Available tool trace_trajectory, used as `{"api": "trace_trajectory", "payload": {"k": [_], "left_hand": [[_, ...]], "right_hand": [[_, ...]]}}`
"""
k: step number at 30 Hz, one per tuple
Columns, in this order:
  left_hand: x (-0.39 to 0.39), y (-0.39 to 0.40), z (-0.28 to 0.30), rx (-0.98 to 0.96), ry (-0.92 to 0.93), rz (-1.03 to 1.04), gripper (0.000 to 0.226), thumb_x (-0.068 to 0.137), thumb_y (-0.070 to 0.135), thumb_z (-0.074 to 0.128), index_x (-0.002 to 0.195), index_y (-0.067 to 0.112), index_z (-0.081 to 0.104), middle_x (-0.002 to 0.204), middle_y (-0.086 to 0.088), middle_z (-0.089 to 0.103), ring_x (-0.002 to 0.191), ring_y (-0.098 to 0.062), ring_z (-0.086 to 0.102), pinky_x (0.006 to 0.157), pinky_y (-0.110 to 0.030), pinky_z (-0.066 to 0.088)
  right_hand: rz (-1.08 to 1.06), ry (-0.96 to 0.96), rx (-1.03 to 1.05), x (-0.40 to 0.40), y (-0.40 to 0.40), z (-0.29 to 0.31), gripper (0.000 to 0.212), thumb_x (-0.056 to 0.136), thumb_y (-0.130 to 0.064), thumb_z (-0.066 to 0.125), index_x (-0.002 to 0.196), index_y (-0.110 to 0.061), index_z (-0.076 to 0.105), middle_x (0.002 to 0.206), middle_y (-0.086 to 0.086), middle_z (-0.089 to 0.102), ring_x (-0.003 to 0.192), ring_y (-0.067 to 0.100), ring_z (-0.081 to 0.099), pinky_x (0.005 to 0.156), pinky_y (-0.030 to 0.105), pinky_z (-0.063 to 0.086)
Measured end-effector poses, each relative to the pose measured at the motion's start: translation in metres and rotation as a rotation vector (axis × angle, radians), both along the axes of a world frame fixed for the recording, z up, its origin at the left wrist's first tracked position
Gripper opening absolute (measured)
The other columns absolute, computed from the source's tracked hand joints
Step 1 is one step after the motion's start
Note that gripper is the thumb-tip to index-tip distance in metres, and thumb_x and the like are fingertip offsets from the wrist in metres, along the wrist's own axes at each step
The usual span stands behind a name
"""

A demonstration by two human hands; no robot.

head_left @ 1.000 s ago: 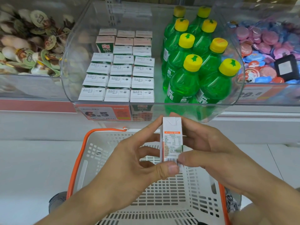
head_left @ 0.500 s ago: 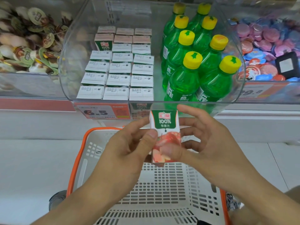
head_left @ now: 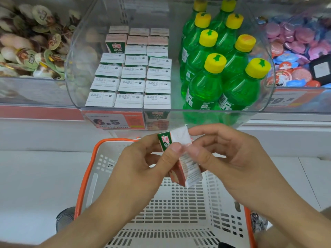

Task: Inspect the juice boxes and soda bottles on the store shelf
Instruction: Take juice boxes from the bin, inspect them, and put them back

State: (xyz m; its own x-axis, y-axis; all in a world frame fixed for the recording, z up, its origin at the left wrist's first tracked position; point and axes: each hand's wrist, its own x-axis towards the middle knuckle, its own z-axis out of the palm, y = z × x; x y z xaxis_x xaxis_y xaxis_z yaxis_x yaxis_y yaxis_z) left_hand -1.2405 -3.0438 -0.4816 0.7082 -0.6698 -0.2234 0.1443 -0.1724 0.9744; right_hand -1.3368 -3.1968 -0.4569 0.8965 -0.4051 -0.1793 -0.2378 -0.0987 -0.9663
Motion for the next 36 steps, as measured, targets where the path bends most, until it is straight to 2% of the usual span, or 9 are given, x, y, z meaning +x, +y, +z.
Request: {"api": "trace_trajectory", "payload": {"k": [4,9,16,22,25,28,31,34,36], "left_hand": [[-0.003,-0.002,0.003,-0.056,0.097,0.011,0.036,0.087,0.036,0.056,0.114,0.017,0.07,0.091,-0.012,0.076,0.077,-0.04,0.07,0.071,-0.043,0.062],[-0.005,-0.004,0.004,-0.075,0.197,0.084,0.038,0.087,0.035,0.054,0.108,0.009,0.072,0.092,-0.021,0.074,0.083,-0.048,0.063,0.068,-0.041,0.06],[-0.005,-0.004,0.005,-0.063,0.18,0.131,0.04,0.085,0.038,0.053,0.105,0.01,0.074,0.091,-0.016,0.076,0.075,-0.033,0.065,0.067,-0.042,0.059],[-0.006,-0.003,0.005,-0.107,0.176,0.163,0.038,0.087,0.038,0.051,0.101,0.013,0.076,0.089,-0.015,0.076,0.079,-0.035,0.07,0.07,-0.036,0.061],[-0.006,-0.002,0.002,-0.1,0.187,0.179,0.042,0.086,0.043,0.05,0.097,0.013,0.077,0.093,-0.011,0.077,0.088,-0.031,0.074,0.077,-0.037,0.062],[-0.005,0.001,-0.001,-0.003,0.013,0.152,0.039,0.094,0.048,0.049,0.098,0.022,0.078,0.105,-0.005,0.075,0.098,-0.023,0.072,0.083,-0.034,0.06],[-0.005,0.006,-0.001,0.053,-0.083,0.098,0.033,0.096,0.046,0.052,0.096,0.025,0.078,0.097,0.001,0.077,0.097,-0.022,0.072,0.086,-0.036,0.058],[-0.007,0.007,0.005,-0.041,0.12,0.113,0.031,0.085,0.036,0.057,0.099,0.018,0.076,0.09,-0.002,0.078,0.085,-0.024,0.075,0.075,-0.031,0.062],[-0.009,0.006,0.007,-0.073,0.155,0.085,0.034,0.081,0.036,0.061,0.105,0.017,0.073,0.093,-0.005,0.078,0.085,-0.025,0.075,0.076,-0.035,0.062]], "right_hand": [[-0.017,0.013,0.012,0.0,-0.002,-0.001,0.03,0.07,-0.035,0.075,0.099,-0.029,0.071,0.081,0.002,0.074,0.073,0.02,0.071,0.07,0.045,0.062],[0.063,0.025,0.053,-0.004,-0.004,0.001,0.041,0.076,-0.007,0.082,0.108,-0.031,0.071,0.09,0.0,0.071,0.079,0.014,0.069,0.068,0.028,0.058],[0.14,0.001,0.073,-0.007,-0.004,0.0,0.061,0.075,0.009,0.078,0.117,-0.034,0.07,0.096,-0.005,0.069,0.087,0.016,0.068,0.076,0.027,0.059],[0.109,0.011,0.067,-0.008,-0.002,-0.002,0.068,0.065,-0.013,0.088,0.121,-0.043,0.066,0.106,-0.008,0.068,0.095,0.013,0.069,0.079,0.029,0.059],[0.114,0.074,0.067,-0.007,-0.002,-0.001,0.075,0.061,-0.041,0.092,0.128,-0.046,0.06,0.12,-0.016,0.068,0.11,0.007,0.067,0.09,0.03,0.057],[0.154,0.067,0.131,-0.005,0.003,0.003,0.07,0.065,-0.021,0.093,0.123,-0.045,0.063,0.115,-0.011,0.073,0.101,0.013,0.072,0.083,0.033,0.061],[0.108,0.082,0.092,-0.006,0.007,0.003,0.075,0.058,-0.004,0.095,0.115,-0.043,0.066,0.105,-0.008,0.073,0.085,0.016,0.073,0.068,0.029,0.06],[0.118,0.12,-0.031,-0.006,0.01,0.002,0.09,0.046,-0.022,0.101,0.117,-0.054,0.056,0.104,-0.019,0.064,0.079,0.01,0.07,0.066,0.029,0.06],[0.14,0.135,-0.121,-0.006,0.012,0.001,0.095,0.04,-0.038,0.1,0.116,-0.061,0.049,0.106,-0.024,0.058,0.083,0.007,0.067,0.069,0.03,0.061]]}}
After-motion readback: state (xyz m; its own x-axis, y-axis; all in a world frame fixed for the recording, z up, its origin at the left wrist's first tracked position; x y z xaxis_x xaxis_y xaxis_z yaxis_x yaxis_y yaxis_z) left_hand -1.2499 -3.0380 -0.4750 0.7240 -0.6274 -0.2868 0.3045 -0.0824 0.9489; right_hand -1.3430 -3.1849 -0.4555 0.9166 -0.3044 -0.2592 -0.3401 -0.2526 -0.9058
